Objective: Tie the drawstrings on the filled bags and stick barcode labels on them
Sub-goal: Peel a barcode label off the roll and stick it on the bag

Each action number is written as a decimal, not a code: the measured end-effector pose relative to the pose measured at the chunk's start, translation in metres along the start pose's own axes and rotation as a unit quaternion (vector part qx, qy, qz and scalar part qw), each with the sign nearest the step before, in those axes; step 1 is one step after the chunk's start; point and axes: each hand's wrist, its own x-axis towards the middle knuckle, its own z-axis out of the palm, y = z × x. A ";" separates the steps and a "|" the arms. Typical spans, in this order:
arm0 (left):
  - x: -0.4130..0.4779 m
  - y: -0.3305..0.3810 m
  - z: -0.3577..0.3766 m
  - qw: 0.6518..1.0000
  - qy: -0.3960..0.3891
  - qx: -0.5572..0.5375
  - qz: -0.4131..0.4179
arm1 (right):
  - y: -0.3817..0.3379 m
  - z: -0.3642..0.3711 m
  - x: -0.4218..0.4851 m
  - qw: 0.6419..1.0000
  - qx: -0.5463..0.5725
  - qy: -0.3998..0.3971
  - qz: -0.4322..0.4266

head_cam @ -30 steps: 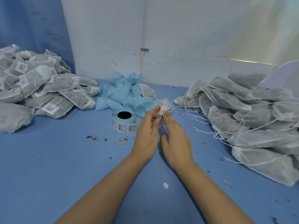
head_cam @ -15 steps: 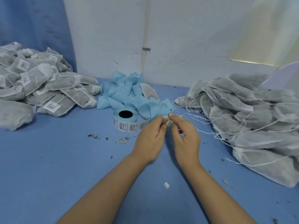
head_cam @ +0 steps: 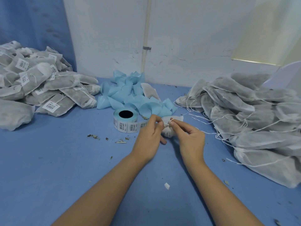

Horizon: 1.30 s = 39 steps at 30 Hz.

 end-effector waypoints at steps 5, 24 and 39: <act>0.000 0.001 -0.002 0.999 0.036 -0.013 -0.006 | 0.001 0.002 -0.002 0.997 -0.067 -0.041 -0.014; 0.000 0.006 0.005 0.980 0.012 -0.197 -0.009 | 0.004 0.008 -0.003 0.996 -0.052 -0.035 0.059; 0.002 0.004 0.002 0.991 0.011 -0.133 0.022 | -0.006 -0.002 0.006 0.935 0.255 -0.127 0.209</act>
